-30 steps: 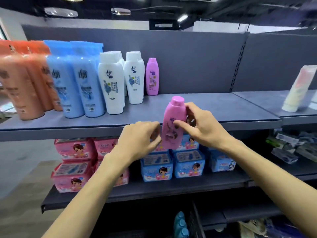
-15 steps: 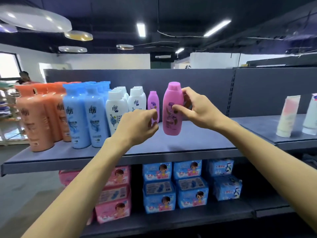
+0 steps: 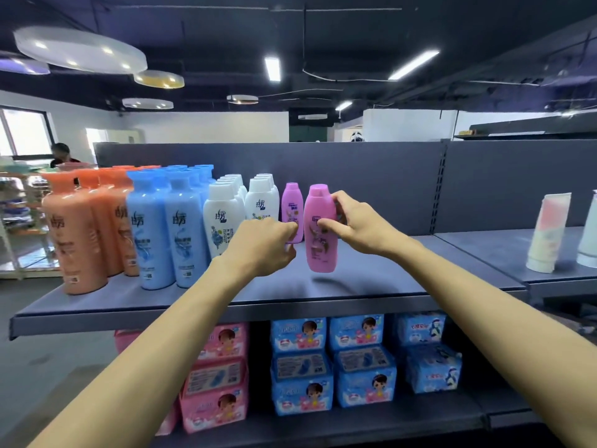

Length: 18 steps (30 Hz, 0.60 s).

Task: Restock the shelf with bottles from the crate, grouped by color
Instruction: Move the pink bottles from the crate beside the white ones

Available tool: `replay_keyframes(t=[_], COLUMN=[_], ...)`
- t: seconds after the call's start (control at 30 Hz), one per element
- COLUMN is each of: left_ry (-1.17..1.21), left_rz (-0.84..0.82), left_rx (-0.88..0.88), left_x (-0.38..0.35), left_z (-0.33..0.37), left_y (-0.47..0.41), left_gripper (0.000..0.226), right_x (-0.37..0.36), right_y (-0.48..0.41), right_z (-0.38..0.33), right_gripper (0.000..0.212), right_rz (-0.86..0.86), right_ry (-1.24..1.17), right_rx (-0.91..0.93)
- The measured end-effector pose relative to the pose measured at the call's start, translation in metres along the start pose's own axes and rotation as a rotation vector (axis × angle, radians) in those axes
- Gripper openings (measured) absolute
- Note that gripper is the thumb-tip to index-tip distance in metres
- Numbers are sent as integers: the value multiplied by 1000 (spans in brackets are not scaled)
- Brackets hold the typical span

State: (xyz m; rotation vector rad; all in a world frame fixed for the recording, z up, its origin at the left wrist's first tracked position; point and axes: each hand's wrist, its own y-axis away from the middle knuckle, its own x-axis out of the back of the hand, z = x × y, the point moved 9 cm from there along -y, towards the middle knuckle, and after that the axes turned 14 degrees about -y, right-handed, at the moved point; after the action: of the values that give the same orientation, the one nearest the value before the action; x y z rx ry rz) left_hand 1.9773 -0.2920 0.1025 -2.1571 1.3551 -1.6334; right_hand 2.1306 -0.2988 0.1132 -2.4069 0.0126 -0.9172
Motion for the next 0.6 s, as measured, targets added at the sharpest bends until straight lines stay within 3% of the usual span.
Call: replay_keyframes(t=[0.2, 0.43, 0.6], left_ry=[-5, 16, 86], left_rz=[-7, -5, 120], left_rx=[-27, -17, 97], left_x=[-14, -30, -39], left_z=[9, 11, 9], left_y=[-1, -3, -6], left_gripper=[18, 13, 16], right_x=[-15, -34, -45], right_y=[2, 15, 16], right_z=[34, 66, 80], right_gripper=[31, 56, 60], right_rz=[25, -108, 5], right_ry=[-49, 14, -39], right_rx=[-96, -193, -210])
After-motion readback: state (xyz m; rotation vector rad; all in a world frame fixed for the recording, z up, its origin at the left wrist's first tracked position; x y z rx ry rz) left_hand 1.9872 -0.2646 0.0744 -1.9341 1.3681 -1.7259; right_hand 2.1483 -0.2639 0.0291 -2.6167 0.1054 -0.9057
